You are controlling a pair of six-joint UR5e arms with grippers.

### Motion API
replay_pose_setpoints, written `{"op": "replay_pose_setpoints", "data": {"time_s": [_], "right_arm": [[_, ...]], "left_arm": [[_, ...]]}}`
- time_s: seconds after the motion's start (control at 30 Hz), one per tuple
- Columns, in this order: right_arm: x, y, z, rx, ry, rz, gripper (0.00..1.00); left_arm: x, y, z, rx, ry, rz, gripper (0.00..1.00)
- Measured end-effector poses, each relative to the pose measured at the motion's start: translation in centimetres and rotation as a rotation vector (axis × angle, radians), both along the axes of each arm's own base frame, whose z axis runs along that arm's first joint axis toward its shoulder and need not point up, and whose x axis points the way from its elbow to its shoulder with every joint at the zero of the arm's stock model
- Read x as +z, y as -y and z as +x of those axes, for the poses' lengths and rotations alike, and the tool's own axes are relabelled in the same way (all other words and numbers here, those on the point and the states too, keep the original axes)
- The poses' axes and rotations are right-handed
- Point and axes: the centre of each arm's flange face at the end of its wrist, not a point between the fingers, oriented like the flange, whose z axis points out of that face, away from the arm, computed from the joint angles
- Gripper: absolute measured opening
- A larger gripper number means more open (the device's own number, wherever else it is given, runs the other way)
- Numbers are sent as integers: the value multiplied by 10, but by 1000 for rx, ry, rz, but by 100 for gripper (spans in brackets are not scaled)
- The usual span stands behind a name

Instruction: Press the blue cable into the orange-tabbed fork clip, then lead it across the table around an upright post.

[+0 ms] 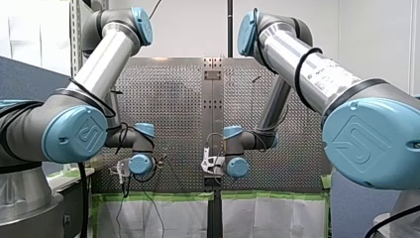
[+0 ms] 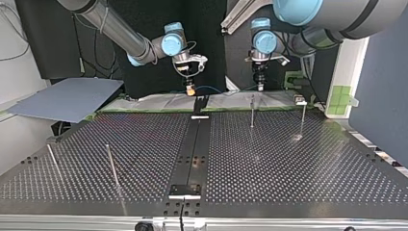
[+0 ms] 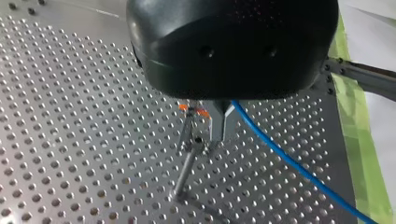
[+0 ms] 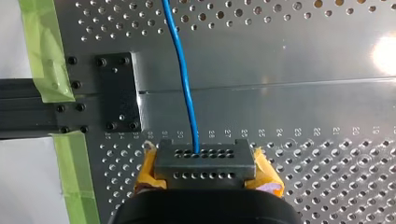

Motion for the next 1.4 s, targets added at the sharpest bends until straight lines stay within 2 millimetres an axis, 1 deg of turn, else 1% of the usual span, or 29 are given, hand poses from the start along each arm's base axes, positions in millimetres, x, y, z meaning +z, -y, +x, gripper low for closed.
{"op": "replay_pose_setpoints", "data": {"time_s": [0.17,0.33,0.43,0.83,0.93,1.1,1.2,1.4], "right_arm": [[-3,4,-2,-3,0,-1,0],[-18,4,-3,0,-18,8,0],[-22,4,-3,0,-22,10,0],[-17,12,3,-1,-12,-4,0],[-17,13,3,-1,-11,-6,0],[-16,13,4,0,-11,-7,0],[-16,14,4,0,-11,-9,0],[-15,15,5,-1,-8,-12,0]], "left_arm": [[0,-6,4,15,-18,3,0],[0,-11,8,25,-17,-12,0],[1,-13,14,23,-12,-30,0],[5,-23,34,33,6,-103,0],[-1,-28,36,41,-2,-113,0],[-18,-33,37,41,-23,-124,0],[-20,-34,42,37,-18,-136,0],[-17,-35,53,34,-2,-150,0]]}}
